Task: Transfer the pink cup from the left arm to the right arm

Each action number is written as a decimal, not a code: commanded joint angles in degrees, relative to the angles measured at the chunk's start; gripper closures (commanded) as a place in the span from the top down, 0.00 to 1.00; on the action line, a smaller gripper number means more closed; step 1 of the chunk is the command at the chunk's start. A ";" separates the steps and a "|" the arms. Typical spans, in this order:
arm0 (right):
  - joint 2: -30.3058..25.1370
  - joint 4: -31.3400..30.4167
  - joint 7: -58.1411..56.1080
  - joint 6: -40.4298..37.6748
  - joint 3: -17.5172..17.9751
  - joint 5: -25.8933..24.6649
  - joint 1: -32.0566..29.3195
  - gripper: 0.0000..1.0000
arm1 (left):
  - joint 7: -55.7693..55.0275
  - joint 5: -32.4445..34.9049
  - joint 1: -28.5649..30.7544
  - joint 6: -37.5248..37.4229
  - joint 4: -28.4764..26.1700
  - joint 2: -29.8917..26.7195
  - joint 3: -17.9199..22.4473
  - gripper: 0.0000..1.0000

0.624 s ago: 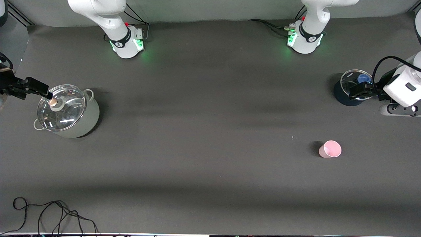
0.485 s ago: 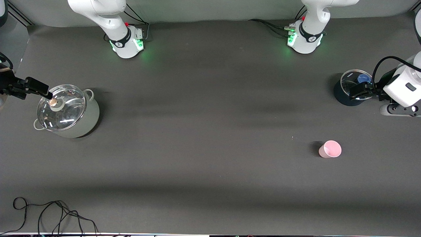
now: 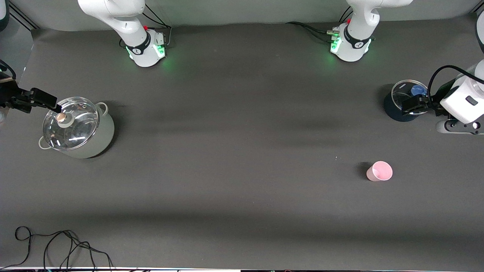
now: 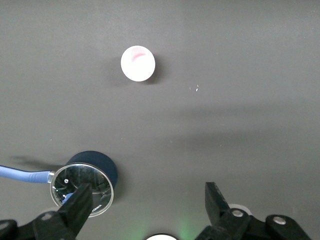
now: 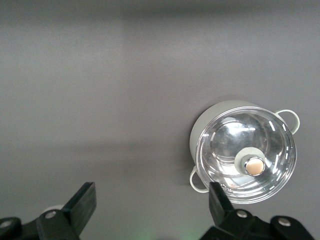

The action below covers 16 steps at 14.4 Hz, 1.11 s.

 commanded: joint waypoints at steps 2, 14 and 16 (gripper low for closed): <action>0.80 1.68 0.37 -1.12 0.07 1.07 -0.34 1.00 | 0.55 0.92 -0.94 -0.37 1.65 0.93 0.73 1.00; 0.80 1.68 0.19 -1.21 0.07 1.07 -0.51 1.00 | 21.43 -0.31 2.39 1.37 9.82 6.02 1.08 1.00; 0.80 1.68 0.45 -1.21 0.07 1.07 -0.43 1.00 | 29.86 -1.62 4.76 3.66 10.36 7.07 1.08 1.00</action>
